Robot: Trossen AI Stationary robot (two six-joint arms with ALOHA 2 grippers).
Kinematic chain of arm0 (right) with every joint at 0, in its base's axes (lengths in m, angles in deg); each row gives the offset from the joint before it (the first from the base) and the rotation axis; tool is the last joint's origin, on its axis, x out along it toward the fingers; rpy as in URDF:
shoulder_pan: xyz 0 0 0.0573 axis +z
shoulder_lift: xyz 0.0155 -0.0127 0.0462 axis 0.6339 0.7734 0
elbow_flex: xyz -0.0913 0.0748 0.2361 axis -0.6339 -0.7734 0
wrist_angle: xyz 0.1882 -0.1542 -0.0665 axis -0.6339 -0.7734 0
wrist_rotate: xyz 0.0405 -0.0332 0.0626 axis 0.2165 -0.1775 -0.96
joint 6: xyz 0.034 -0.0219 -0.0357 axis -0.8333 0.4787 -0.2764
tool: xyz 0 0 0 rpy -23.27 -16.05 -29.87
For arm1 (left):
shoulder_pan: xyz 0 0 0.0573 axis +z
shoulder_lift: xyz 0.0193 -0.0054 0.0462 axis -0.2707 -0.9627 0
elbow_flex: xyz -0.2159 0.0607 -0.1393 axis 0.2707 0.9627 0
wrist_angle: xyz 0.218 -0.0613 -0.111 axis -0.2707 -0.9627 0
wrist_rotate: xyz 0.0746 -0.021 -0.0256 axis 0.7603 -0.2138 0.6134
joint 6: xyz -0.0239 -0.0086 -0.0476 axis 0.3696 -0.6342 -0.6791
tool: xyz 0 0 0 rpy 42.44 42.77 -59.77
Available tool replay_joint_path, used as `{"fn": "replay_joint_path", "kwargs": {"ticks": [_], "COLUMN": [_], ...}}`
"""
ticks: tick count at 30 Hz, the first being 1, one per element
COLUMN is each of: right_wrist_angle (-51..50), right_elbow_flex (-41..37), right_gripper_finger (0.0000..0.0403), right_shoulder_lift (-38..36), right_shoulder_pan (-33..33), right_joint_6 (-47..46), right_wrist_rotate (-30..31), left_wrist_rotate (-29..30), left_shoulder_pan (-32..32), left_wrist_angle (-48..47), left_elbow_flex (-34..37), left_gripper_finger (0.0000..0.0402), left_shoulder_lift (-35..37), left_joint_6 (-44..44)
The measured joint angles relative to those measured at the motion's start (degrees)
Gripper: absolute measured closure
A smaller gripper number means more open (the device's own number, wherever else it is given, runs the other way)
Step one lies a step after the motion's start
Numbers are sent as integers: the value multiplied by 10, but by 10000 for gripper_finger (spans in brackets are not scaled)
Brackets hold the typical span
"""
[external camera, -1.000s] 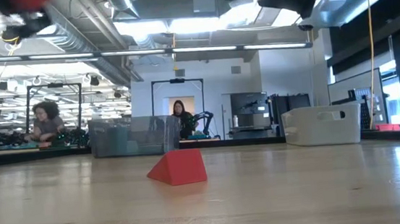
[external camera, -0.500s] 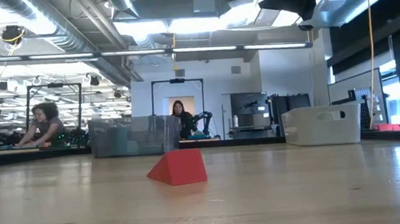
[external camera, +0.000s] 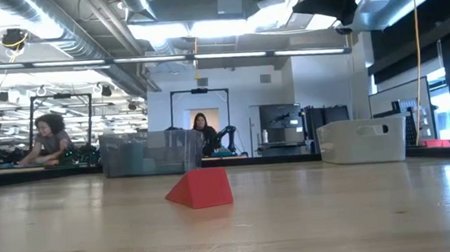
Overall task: Sort & place blocks by color
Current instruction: Put the top red block into the transparent bin, then put the red block into the white transparent bin
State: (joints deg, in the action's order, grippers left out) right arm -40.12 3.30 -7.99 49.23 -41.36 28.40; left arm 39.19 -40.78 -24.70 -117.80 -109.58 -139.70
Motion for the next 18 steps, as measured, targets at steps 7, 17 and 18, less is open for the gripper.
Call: {"fn": "replay_joint_path", "kwargs": {"ticks": [7,17,18], "right_wrist_angle": [0,0,0], "right_elbow_flex": [0,0,0], "right_gripper_finger": [61,61,61], "right_shoulder_lift": [0,0,0], "right_shoulder_pan": [0,0,0], "right_joint_6": [0,-5,-15], "right_wrist_rotate": [0,0,0], "left_wrist_rotate": [-16,14,36], "left_shoulder_pan": [11,84,95], "left_wrist_angle": [0,4,4], "left_elbow_flex": [0,0,0], "left_gripper_finger": [223,188,189], "left_shoulder_lift": [0,123,144], "left_joint_6": [-18,41,57]}}
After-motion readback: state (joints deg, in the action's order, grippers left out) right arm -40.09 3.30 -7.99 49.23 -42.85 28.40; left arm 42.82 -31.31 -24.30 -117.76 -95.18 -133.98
